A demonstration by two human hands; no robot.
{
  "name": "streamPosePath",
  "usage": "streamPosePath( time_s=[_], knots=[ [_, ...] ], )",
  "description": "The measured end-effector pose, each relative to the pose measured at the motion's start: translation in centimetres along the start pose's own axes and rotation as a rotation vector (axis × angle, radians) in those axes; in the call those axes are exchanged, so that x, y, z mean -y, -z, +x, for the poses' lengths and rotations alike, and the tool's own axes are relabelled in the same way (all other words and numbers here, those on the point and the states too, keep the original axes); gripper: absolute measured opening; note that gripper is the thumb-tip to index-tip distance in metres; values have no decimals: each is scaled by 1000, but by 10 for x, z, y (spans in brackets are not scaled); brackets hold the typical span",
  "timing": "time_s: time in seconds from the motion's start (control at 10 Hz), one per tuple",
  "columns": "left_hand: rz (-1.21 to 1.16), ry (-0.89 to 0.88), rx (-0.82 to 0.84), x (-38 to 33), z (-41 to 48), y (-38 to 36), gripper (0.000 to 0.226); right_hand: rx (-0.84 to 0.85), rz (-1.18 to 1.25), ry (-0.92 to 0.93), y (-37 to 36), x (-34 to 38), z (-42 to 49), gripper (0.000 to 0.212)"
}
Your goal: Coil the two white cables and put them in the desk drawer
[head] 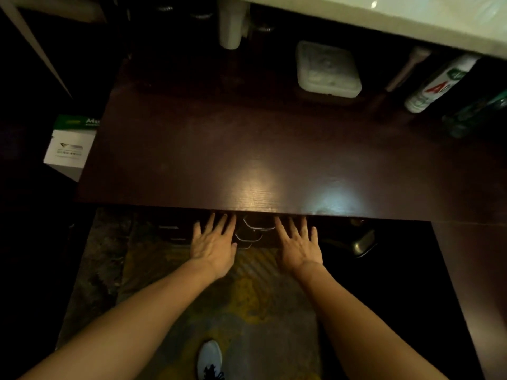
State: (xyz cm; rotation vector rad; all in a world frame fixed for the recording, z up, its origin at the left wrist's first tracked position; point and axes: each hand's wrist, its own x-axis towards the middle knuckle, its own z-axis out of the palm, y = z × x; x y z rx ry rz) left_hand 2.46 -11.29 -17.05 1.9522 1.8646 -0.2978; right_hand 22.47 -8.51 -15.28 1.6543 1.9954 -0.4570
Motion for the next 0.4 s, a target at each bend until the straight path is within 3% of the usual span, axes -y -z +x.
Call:
streamPosePath(
  time_s=[0.2, 0.4],
  knots=[
    [36, -8, 34, 2, -12, 19, 67, 25, 26, -19, 14, -2, -13, 79],
    [38, -81, 172, -8, -39, 82, 58, 99, 197, 32, 52, 2, -55, 75]
  ],
)
